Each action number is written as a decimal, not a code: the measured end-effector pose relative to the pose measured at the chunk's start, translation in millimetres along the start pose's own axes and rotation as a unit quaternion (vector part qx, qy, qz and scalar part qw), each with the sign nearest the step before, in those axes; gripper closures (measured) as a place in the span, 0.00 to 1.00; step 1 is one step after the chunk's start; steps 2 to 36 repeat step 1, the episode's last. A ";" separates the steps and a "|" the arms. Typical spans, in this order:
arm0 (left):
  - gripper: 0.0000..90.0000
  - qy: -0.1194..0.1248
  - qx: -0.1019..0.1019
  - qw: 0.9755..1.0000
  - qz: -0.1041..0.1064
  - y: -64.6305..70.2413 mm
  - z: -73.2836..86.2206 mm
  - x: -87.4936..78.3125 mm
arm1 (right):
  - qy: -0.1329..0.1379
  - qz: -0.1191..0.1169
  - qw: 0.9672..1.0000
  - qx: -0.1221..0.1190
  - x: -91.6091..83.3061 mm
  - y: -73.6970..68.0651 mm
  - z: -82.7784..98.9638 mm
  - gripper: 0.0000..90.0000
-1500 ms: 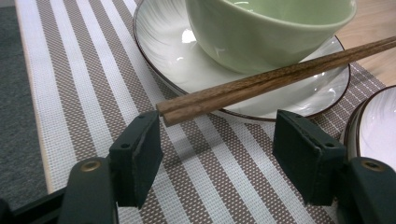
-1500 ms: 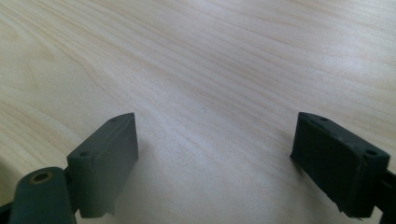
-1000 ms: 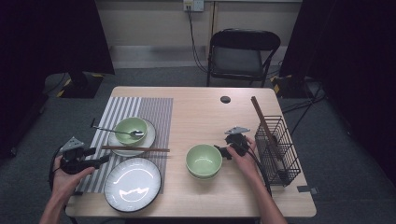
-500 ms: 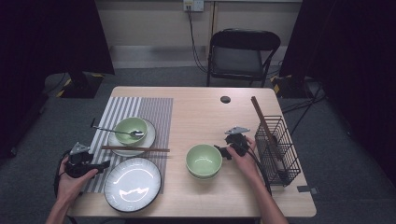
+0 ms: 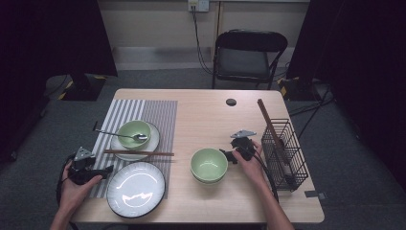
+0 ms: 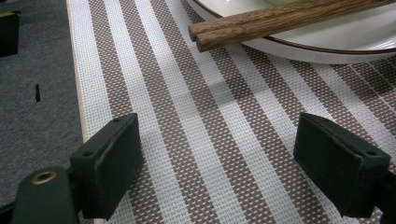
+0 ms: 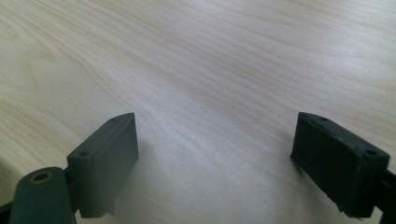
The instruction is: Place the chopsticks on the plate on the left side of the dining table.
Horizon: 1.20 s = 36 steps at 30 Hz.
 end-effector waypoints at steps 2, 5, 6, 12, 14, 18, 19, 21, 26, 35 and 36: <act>0.16 0.001 -0.001 1.000 0.001 0.2 0.0 0.1 | 0.000 0.000 1.000 0.000 0.0 0.0 0.0 0.15; 0.16 0.001 -0.001 1.000 0.001 0.2 0.0 0.1 | 0.000 0.000 1.000 0.000 0.0 0.0 0.0 0.15; 0.16 0.001 -0.001 1.000 0.001 0.2 0.0 0.1 | 0.000 0.000 1.000 0.000 0.0 0.0 0.0 0.15; 0.16 0.001 -0.001 1.000 0.001 0.2 0.0 0.1 | 0.000 0.000 1.000 0.000 0.0 0.0 0.0 0.15; 0.16 0.001 -0.001 1.000 0.001 0.2 0.0 0.1 | 0.000 0.000 1.000 0.000 0.0 0.0 0.0 0.15; 0.16 0.001 -0.001 1.000 0.001 0.2 0.0 0.1 | 0.000 0.000 1.000 0.000 0.0 0.0 0.0 0.15; 0.16 0.001 -0.001 1.000 0.001 0.2 0.0 0.1 | 0.000 0.000 1.000 0.000 0.0 0.0 0.0 0.15; 0.16 0.001 -0.001 1.000 0.001 0.2 0.0 0.1 | 0.000 0.000 1.000 0.000 0.0 0.0 0.0 0.15; 0.16 0.001 -0.001 1.000 0.001 0.2 0.0 0.1 | 0.000 0.000 1.000 0.000 0.0 0.0 0.0 0.15; 0.16 0.001 -0.001 1.000 0.001 0.2 0.0 0.1 | 0.000 0.000 1.000 0.000 0.0 0.0 0.0 0.15; 0.16 0.001 -0.001 1.000 0.001 0.2 0.0 0.1 | 0.000 0.000 1.000 0.000 0.0 0.0 0.0 0.15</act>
Point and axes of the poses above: each handheld gripper's, and its own axes: x roughly forward along the jaws, z roughly out of its underside, y roughly to its right, the point moved 4 cm from there along x, roughly forward along the jaws, and after that the axes turned 9 degrees about x, right-handed, at the moved point
